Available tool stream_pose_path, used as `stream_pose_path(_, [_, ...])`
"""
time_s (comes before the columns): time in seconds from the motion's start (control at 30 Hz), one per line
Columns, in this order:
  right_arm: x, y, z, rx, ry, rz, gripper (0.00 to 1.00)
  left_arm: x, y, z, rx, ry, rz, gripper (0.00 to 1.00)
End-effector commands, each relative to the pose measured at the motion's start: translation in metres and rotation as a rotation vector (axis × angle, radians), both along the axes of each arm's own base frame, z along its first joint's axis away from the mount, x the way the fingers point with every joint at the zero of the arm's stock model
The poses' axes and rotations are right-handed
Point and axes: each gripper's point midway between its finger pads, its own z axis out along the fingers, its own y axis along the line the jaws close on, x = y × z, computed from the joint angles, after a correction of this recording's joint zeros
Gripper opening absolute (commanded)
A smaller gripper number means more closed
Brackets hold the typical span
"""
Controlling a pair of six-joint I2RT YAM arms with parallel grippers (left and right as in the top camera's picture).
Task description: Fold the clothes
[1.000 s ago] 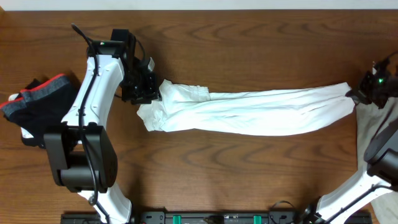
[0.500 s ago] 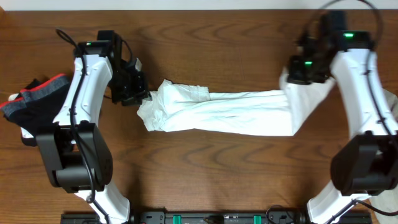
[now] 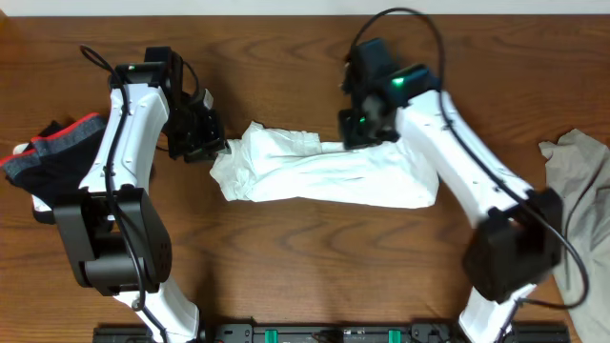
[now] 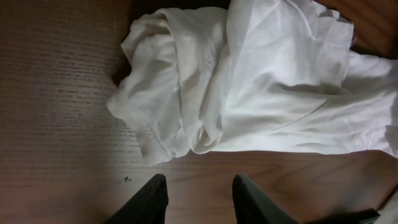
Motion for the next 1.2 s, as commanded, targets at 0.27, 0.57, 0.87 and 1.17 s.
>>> stream_pose_path(0.27, [-0.021, 0.042, -0.022, -0.026, 0.044, 0.016, 0.01, -0.001, 0.001, -0.001, 0.005, 0.009, 0.002, 0.38])
stream_pose_path(0.57, [-0.040, 0.054, -0.023, -0.044, 0.063, 0.078, 0.14, -0.001, 0.001, -0.001, 0.005, 0.010, 0.002, 0.38])
stream_pose_path(0.87, [-0.002, 0.008, -0.018, -0.097, -0.006, -0.005, 0.27, -0.001, 0.001, -0.001, 0.005, 0.011, 0.002, 0.39])
stream_pose_path(1.17, [0.015, -0.010, -0.021, -0.068, 0.001, -0.093, 0.21, -0.001, 0.001, -0.001, 0.005, 0.010, 0.002, 0.42])
